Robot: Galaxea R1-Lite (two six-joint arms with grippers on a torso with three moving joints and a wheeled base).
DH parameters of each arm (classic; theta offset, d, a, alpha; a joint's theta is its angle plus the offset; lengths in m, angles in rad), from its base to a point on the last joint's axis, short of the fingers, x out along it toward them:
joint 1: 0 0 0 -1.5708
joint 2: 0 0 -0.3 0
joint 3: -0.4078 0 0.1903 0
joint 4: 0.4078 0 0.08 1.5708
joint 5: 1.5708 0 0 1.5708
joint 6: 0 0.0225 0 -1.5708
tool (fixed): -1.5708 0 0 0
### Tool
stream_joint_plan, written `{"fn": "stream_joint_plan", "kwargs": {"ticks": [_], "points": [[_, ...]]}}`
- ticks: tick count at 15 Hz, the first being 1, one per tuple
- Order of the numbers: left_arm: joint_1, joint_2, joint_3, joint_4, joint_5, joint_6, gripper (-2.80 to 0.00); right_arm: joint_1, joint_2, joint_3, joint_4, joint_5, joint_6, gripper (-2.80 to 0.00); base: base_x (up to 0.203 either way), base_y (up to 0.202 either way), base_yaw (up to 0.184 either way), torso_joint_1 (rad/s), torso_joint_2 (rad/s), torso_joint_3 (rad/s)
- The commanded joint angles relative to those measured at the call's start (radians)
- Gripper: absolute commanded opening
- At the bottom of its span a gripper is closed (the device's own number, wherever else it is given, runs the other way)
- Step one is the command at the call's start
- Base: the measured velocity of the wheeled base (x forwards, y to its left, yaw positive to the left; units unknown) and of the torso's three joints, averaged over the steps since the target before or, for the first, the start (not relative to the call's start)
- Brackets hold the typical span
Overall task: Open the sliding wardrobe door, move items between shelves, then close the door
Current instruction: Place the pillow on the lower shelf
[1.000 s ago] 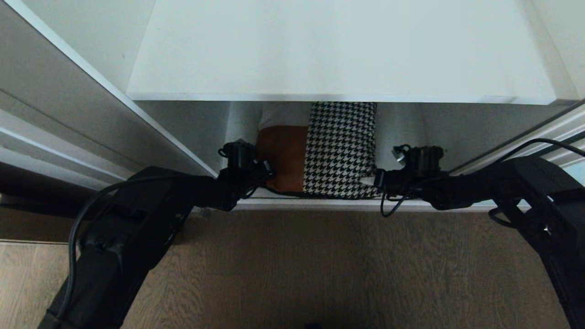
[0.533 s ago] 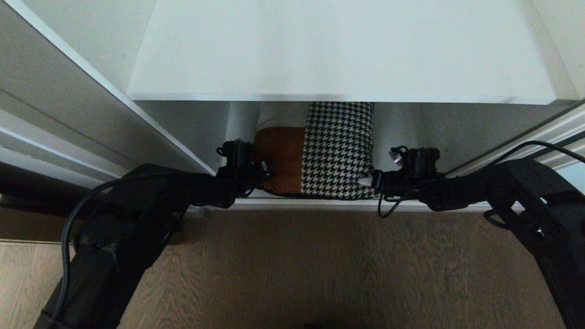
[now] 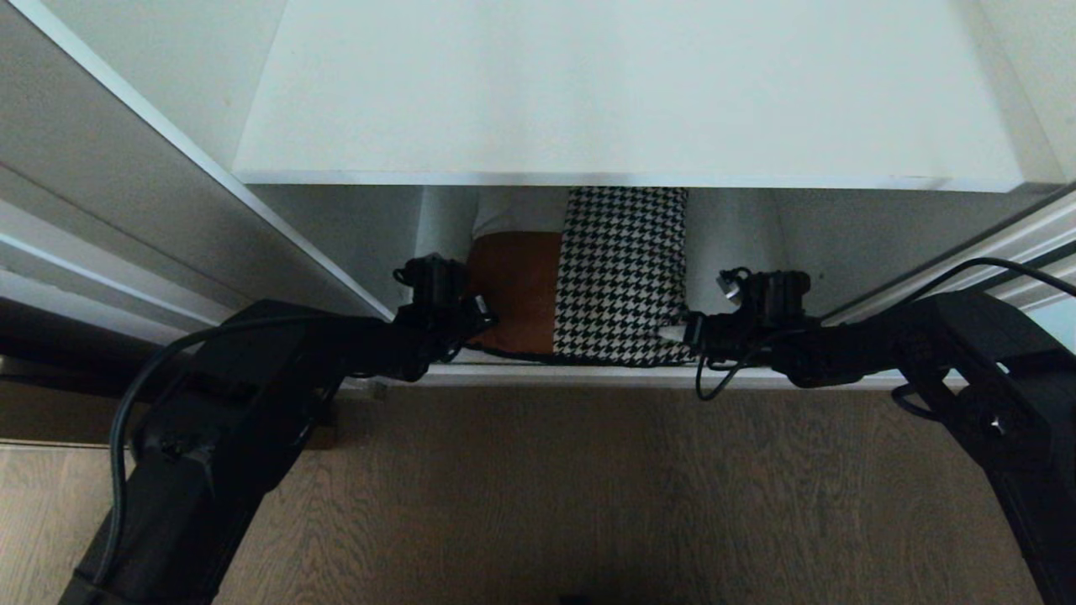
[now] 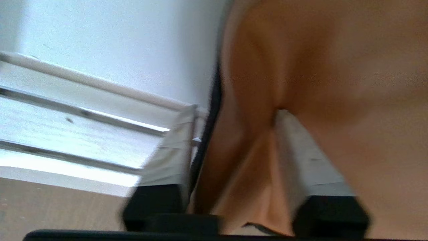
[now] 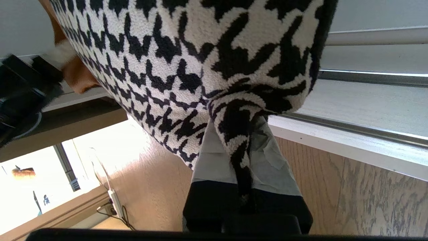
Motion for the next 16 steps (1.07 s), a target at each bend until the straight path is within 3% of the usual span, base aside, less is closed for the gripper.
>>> {"fn": "stream_joint_plan", "kwargs": {"ticks": [1, 10, 11, 13, 14, 16], "points": [[-0.001, -0.042, 0.01, -0.027, 0.04, -0.01, 0.0, 0.002, -0.005, 0.001, -0.004, 0.004, 0.003, -2.8, 0.0, 0.0, 0.0, 0.0, 0.0, 0.0], [-0.011, -0.223, 0.255, -0.168, 0.043, -0.017, 0.0, 0.002, -0.005, -0.002, -0.005, 0.004, 0.004, -2.8, 0.0, 0.0, 0.0, 0.0, 0.0, 0.0], [-0.012, -0.263, 0.31, -0.174, 0.014, -0.021, 0.0, 0.002, -0.005, -0.002, -0.007, 0.004, 0.005, -2.8, 0.0, 0.0, 0.0, 0.0, 0.0, 0.0], [-0.019, -0.342, 0.418, -0.171, -0.135, -0.042, 0.0, 0.002, -0.005, 0.0, -0.01, 0.004, 0.005, -2.8, 0.0, 0.0, 0.0, 0.0, 0.0, 0.0], [-0.026, -0.375, 0.446, -0.156, -0.188, -0.063, -2.8, 0.002, -0.006, 0.001, -0.01, 0.004, 0.005, -2.8, 0.0, 0.0, 0.0, 0.0, 0.0, 0.0], [-0.042, -0.427, 0.479, -0.088, -0.29, -0.114, -2.8, 0.002, -0.006, 0.002, -0.01, 0.004, 0.004, -2.8, 0.0, 0.0, 0.0, 0.0, 0.0, 0.0]]}}
